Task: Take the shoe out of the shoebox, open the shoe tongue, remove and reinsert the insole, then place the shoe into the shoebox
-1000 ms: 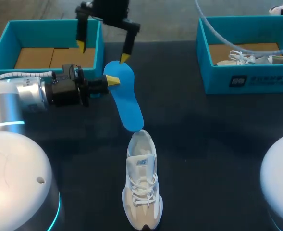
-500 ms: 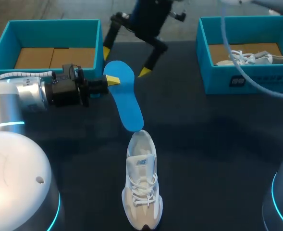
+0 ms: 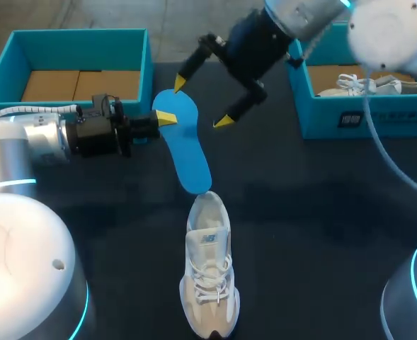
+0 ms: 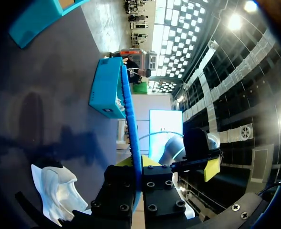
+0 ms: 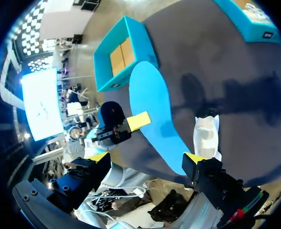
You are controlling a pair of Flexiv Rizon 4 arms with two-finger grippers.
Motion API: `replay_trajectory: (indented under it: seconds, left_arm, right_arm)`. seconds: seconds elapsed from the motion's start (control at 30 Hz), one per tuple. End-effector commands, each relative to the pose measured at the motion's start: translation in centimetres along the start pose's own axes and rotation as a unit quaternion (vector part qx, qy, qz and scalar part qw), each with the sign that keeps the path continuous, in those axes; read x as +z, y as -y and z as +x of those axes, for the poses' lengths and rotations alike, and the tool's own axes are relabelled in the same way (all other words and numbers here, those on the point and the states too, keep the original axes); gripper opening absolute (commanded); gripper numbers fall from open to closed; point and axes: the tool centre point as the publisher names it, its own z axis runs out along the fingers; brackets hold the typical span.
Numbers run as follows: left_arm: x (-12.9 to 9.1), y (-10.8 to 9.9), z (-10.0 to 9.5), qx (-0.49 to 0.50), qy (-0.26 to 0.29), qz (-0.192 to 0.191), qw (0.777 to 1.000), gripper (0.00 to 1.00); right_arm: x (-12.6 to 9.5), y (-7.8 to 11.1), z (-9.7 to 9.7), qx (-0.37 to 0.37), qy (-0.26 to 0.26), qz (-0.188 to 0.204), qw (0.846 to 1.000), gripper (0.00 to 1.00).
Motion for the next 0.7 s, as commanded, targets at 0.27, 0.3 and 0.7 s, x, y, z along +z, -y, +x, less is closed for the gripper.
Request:
replay_trajectory:
  seconds: [0.27,0.3,0.7]
  left_arm:
    - [-0.1,-0.1,0.0,0.0,0.001,0.0,1.0,0.0]
    - [-0.1,-0.1,0.0,0.0,0.001,0.0,1.0,0.0]
    - [-0.1,-0.1,0.0,0.0,0.001,0.0,1.0,0.0]
  right_arm:
    - [0.5,-0.9,-2.3,-0.053,-0.222,-0.022,0.973,1.0]
    - [0.5,-1.1,-2.5,-0.051,-0.221,-0.021,0.974,1.0]
    - [-0.2,-2.9,-3.4,-0.074,-0.239,-0.005,0.968,1.0]
